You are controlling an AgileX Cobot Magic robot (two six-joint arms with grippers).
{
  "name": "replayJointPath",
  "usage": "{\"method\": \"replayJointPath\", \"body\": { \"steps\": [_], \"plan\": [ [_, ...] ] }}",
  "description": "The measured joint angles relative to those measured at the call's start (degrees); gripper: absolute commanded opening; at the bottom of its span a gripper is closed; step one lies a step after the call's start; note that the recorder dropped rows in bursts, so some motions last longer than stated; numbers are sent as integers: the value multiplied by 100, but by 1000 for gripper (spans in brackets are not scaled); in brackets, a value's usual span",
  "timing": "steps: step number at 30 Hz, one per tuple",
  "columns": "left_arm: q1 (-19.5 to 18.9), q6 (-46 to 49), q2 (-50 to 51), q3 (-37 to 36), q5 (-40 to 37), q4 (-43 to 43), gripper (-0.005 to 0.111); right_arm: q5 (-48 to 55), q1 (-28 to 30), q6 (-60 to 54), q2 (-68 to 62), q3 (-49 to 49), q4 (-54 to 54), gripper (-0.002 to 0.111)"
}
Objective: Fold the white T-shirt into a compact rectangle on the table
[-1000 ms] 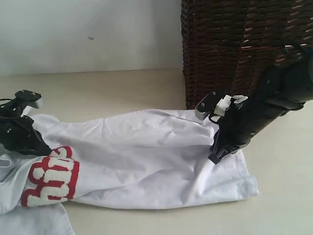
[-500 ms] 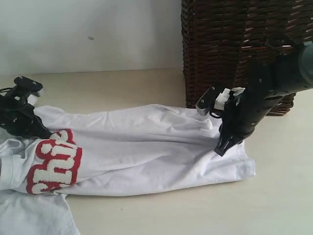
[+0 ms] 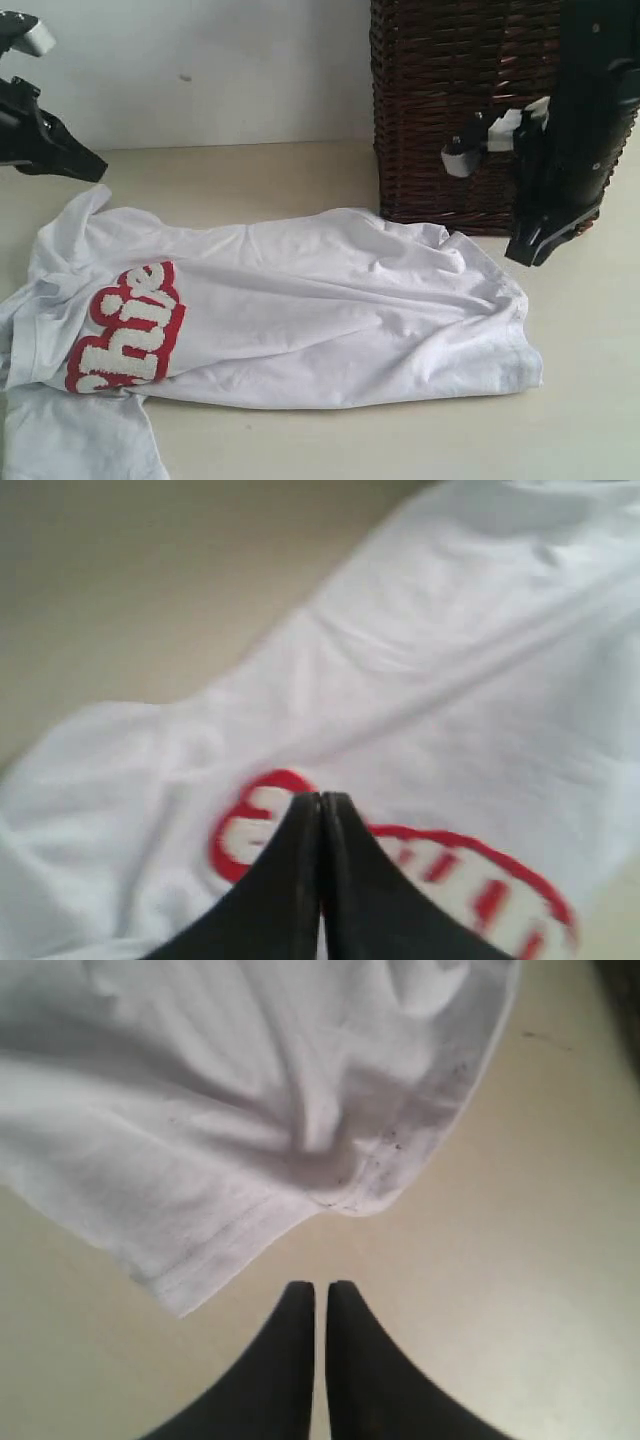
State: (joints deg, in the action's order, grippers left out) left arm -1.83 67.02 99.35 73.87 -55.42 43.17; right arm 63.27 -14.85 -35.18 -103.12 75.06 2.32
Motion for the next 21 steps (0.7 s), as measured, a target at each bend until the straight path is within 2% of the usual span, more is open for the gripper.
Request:
{"method": "replayJointPath", "body": {
  "steps": [4, 7, 11, 17, 21],
  "plan": [
    [221, 0, -604, -566, -652, -35, 0, 77, 0, -242, 456, 0, 65, 4],
    [532, 0, -881, -1171, -720, -136, 0, 50, 0, -366, 950, 0, 302, 4],
    [925, 12, -1175, -1882, -489, -307, 0, -652, 0, -16, 1972, 0, 90, 4],
    [1003, 21, -2027, -2589, -98, -457, 0, -1492, 0, -325, 3725, 23, -1520, 4],
    [1003, 160, -2534, -3067, -98, -796, 0, -1517, 0, -628, 4192, 25, -1408, 4]
  ]
}}
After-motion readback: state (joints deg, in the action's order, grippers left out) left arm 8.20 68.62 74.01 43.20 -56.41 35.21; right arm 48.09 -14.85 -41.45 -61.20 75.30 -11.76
